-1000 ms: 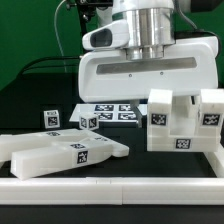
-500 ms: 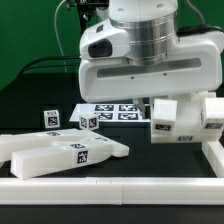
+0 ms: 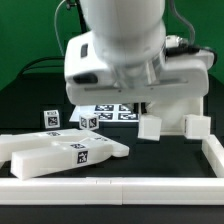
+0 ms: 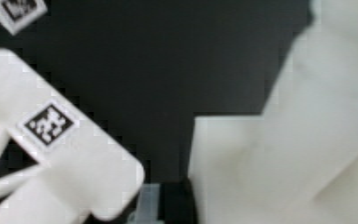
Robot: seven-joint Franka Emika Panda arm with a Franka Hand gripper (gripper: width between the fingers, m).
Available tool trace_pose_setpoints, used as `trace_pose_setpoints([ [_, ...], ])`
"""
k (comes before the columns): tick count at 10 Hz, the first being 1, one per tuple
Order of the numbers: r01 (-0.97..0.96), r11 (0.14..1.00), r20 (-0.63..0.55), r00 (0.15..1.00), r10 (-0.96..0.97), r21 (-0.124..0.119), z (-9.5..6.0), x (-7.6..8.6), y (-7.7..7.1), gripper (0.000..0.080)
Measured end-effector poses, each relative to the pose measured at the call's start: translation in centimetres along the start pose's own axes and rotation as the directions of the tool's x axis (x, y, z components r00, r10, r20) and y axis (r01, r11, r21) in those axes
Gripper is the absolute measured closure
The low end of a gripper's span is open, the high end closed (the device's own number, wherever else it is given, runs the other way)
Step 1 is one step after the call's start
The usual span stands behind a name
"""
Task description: Assemble chair
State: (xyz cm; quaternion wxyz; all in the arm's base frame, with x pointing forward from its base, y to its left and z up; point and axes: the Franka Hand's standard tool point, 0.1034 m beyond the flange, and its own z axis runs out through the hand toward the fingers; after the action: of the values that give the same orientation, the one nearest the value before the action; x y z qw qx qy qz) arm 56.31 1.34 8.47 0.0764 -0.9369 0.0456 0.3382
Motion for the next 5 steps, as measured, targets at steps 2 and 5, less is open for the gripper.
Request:
trace_pose_setpoints([
  [2, 0.022, 0.999, 0.034, 0.999, -0.02, -0.049, -0.4, 0.9, 0.4, 0.0769],
  [5, 0.111, 0.989, 0.056, 0.993, -0.106, -0.099, -0.8, 2.0, 0.0, 0.0769],
])
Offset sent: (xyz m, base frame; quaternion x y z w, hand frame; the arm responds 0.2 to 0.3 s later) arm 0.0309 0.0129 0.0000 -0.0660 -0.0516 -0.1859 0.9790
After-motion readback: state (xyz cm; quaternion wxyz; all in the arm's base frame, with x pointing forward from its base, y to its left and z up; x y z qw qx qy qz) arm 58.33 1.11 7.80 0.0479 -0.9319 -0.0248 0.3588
